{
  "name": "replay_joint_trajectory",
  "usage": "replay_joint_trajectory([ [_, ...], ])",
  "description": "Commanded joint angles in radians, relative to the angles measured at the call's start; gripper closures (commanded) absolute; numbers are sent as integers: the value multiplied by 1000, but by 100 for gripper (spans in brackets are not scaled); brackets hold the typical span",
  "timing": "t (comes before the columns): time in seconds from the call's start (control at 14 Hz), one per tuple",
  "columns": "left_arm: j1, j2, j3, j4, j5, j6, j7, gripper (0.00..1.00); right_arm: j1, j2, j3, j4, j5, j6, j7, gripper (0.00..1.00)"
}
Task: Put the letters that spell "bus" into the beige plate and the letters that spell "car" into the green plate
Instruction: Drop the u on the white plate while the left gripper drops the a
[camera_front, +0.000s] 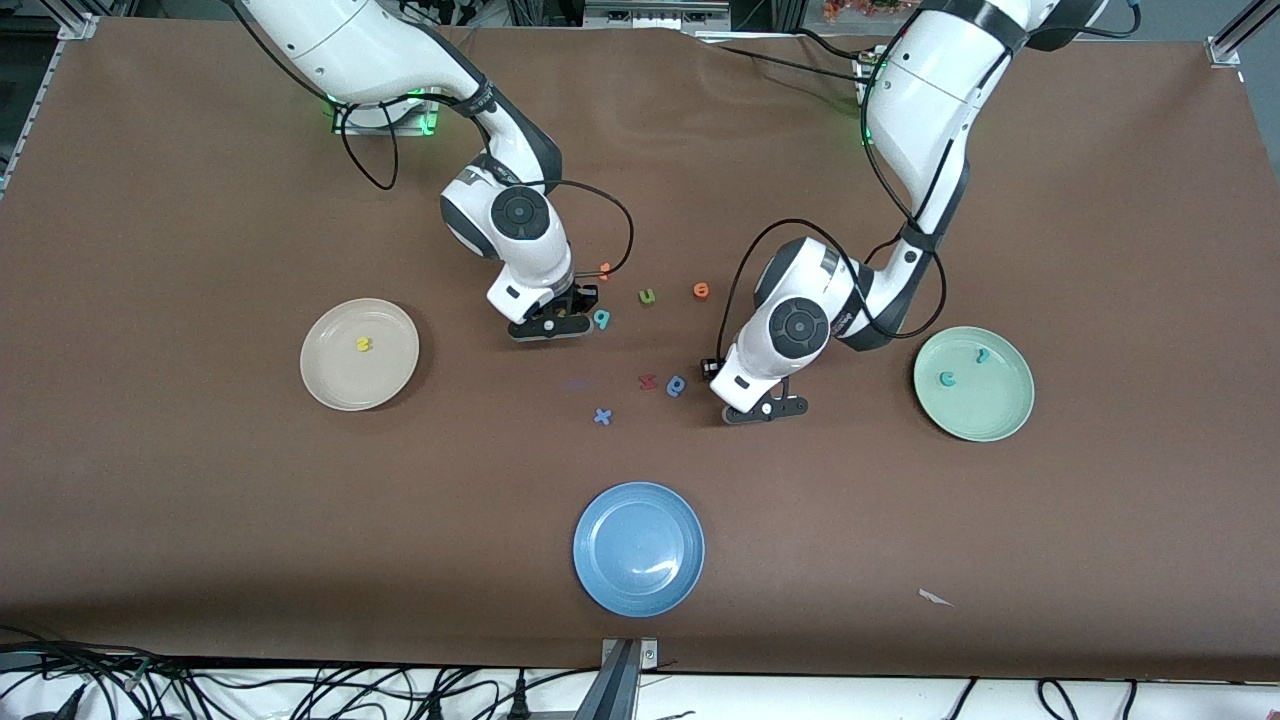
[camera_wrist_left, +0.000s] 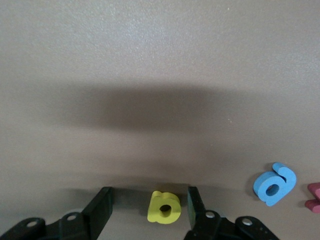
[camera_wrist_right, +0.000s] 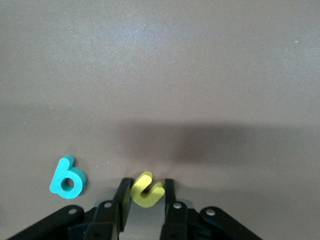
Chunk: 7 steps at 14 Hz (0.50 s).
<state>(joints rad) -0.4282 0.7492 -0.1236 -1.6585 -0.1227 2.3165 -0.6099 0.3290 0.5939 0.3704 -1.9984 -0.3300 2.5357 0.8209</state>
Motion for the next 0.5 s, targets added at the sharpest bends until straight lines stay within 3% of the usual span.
replay_joint_trajectory([
  [0.0, -20, 1, 10, -3, -11, 9, -17, 39, 2, -3, -7, 18, -27, -3, -2, 75],
  [0.29, -20, 2, 9, 0, -9, 9, -19, 56, -88, -124, -5, 4, -23, -168, -188, 75],
  [0.43, -26, 1, 10, 0, -9, 8, -19, 70, -180, -186, 18, -35, -21, -206, -323, 75],
])
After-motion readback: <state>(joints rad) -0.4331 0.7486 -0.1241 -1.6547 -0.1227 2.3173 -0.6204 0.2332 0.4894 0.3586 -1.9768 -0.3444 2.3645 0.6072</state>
